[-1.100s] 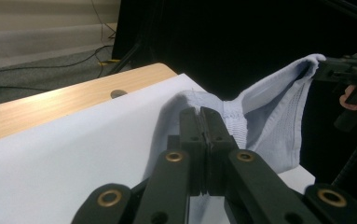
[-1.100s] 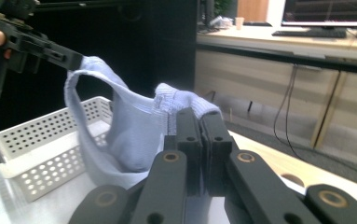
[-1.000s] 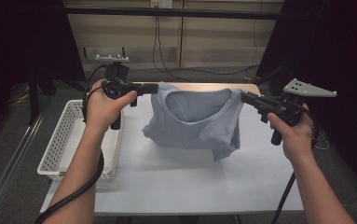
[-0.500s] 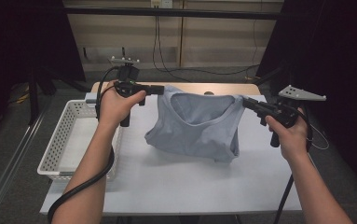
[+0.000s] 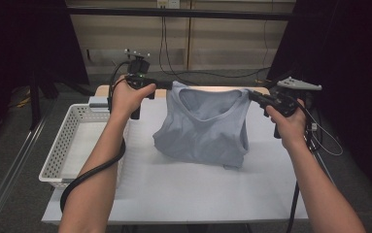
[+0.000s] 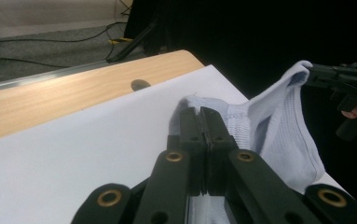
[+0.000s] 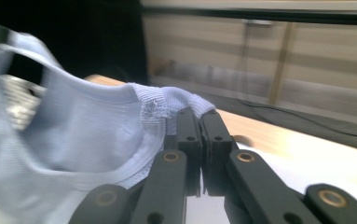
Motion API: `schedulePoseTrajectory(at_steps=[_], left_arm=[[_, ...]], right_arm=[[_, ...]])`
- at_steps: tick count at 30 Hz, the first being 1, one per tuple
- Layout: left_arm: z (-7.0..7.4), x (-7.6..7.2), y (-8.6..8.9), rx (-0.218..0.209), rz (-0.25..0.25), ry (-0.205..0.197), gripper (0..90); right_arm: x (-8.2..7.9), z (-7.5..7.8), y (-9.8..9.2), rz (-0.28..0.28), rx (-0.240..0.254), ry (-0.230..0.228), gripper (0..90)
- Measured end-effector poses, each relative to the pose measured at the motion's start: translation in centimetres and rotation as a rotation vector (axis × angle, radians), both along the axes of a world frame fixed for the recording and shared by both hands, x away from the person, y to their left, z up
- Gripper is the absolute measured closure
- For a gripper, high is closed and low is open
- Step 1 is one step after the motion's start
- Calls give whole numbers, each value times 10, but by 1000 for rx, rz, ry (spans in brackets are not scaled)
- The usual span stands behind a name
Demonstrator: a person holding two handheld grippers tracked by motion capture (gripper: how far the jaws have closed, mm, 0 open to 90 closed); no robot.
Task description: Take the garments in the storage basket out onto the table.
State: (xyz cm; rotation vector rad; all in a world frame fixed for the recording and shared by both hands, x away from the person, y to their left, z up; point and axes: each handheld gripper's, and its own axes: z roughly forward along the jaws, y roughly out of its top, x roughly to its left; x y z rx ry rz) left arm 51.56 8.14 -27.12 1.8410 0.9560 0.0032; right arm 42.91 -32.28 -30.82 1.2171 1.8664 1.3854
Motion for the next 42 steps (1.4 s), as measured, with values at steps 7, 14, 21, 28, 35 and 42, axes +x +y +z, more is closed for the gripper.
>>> schedulePoseTrajectory(at_steps=[7,14,21,28,35,42], left_arm=[[-11,22,-8,45,59,1,731],[-36,4,-10,89,22,11,337],[-61,-26,-12,134,6,18,213],[-82,-49,-15,170,-7,6,184],[-98,-66,-19,191,-17,-23,164],[-116,-77,-18,211,-12,-33,154]], right_arm=[[47,-3,9,-131,-80,-11,651],[25,-21,9,-95,-73,16,444],[-12,-47,10,-35,-67,53,355],[-40,-74,13,-4,-44,85,316],[-60,-93,15,17,-35,98,271],[-73,-111,16,33,-46,109,245]])
